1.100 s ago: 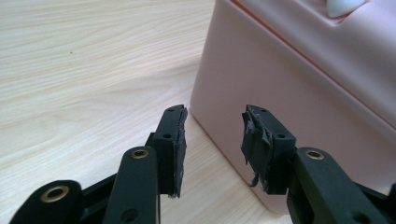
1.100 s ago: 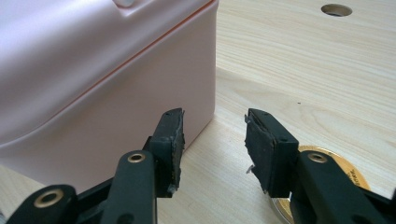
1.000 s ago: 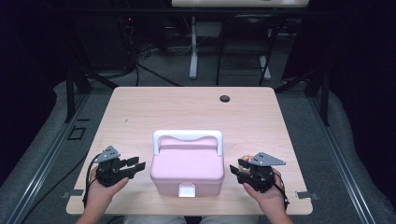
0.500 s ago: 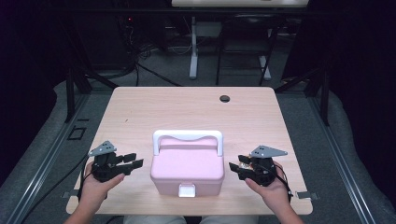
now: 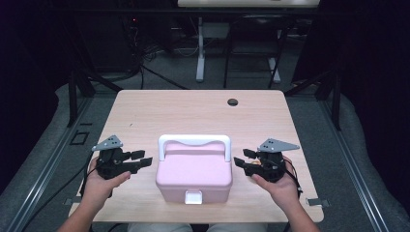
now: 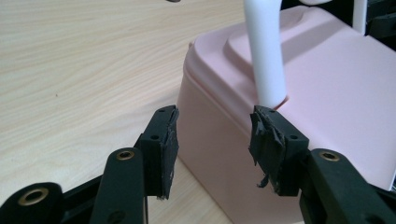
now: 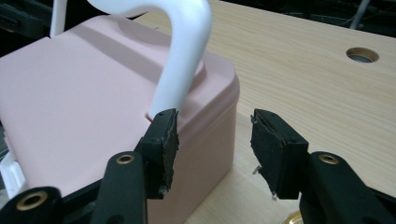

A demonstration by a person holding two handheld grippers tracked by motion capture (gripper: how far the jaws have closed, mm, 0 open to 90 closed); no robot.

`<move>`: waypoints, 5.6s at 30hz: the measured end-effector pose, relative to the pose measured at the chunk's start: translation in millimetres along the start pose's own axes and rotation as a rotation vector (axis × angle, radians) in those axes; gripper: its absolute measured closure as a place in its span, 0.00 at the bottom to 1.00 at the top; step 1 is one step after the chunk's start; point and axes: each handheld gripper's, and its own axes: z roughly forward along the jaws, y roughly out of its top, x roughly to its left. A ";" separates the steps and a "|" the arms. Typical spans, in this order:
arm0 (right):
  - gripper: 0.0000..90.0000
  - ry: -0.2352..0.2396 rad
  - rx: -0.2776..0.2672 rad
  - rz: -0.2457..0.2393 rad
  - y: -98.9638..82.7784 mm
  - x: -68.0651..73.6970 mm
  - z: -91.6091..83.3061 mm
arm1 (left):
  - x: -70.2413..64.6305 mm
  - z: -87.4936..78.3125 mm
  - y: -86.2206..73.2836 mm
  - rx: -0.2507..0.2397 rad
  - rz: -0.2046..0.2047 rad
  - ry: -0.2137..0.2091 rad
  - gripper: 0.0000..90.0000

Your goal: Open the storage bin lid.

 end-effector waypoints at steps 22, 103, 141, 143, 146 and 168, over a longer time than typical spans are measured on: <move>0.61 0.099 0.000 -0.012 18.3 9.0 25.2 | -11.3 24.3 23.3 0.014 0.025 -0.078 0.57; 0.83 0.109 0.012 -0.051 37.4 15.6 13.5 | -24.9 18.5 50.4 0.060 0.083 -0.077 0.82; 0.83 0.149 0.008 0.038 53.5 9.3 10.6 | -12.7 -21.5 50.4 -0.003 0.044 -0.080 0.85; 0.83 0.149 0.006 0.041 53.5 9.4 10.3 | -12.6 -25.1 40.6 0.004 0.043 -0.079 0.87; 0.83 0.150 0.003 0.047 53.5 9.3 9.9 | -12.4 -25.8 33.6 0.009 0.042 -0.077 0.90; 0.83 0.148 -0.001 0.051 52.0 9.7 10.1 | -30.6 9.6 2.8 0.098 0.077 -0.163 1.00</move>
